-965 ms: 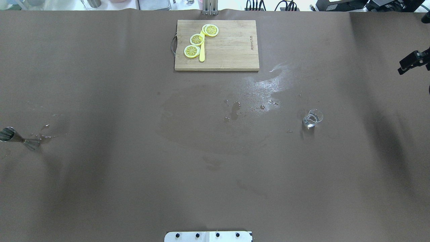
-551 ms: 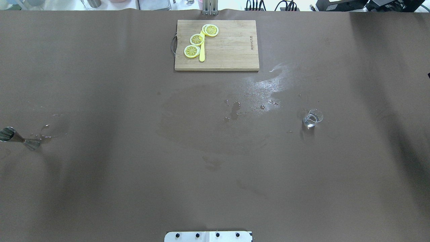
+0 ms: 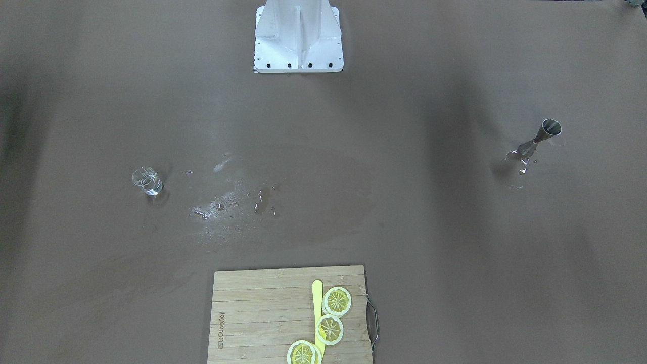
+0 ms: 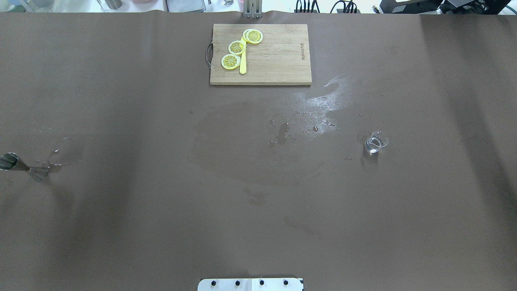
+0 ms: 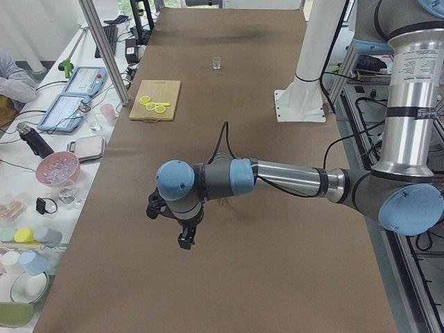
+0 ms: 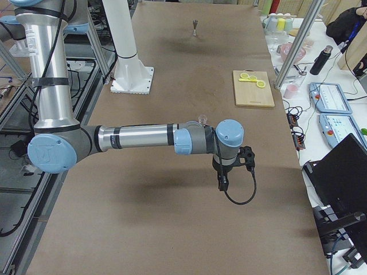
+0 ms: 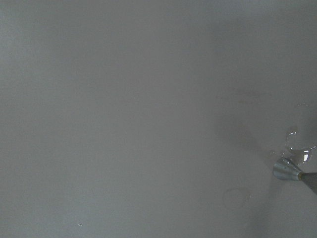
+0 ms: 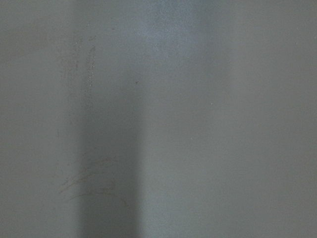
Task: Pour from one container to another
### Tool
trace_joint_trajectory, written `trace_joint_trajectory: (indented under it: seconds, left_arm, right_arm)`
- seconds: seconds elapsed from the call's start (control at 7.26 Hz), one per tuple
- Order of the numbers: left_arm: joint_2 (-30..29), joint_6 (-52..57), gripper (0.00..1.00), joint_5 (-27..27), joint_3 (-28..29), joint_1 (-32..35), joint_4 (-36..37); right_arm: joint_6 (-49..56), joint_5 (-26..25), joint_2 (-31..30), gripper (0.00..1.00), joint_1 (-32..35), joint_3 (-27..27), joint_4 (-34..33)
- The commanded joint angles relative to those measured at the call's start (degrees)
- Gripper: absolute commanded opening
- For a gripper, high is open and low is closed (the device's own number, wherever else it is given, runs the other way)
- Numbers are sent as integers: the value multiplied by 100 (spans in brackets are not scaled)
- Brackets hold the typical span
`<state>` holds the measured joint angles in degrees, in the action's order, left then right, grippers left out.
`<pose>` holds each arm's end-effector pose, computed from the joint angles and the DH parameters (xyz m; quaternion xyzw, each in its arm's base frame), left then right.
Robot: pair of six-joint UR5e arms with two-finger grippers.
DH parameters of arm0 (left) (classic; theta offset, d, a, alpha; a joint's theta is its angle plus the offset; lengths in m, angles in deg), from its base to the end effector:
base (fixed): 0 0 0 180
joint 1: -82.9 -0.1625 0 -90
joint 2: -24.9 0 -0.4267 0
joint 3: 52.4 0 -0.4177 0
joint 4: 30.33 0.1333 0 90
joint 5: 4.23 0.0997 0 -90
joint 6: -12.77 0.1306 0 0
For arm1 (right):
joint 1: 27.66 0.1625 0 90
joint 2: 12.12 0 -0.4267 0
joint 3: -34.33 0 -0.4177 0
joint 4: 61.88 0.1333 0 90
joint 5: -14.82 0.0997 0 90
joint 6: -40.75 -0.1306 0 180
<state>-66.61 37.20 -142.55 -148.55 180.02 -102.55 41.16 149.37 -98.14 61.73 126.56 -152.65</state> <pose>-0.0985 -0.4998 0.6364 0.0334 0.4142 0.1011 0.9039 0.0358 -0.5534 0.6262 0.0433 -0.3787 -0.0262 0.9241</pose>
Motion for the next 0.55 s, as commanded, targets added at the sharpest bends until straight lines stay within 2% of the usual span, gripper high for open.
trace_joint_trajectory:
  seconds: [0.0, 0.28, 0.41]
  left_arm:
    - [1, 0, 98, 7, -1, 0, -3]
    - [19, 0, 98, 7, -1, 0, 6]
    - [28, 0, 98, -2, -1, 0, -3]
  right_arm:
    - [-41, 72, 14, 100, 17, 93, -141]
    - [-93, -76, 24, 100, -183, 259, -431]
    - [-172, -260, 119, 100, -264, 364, -798]
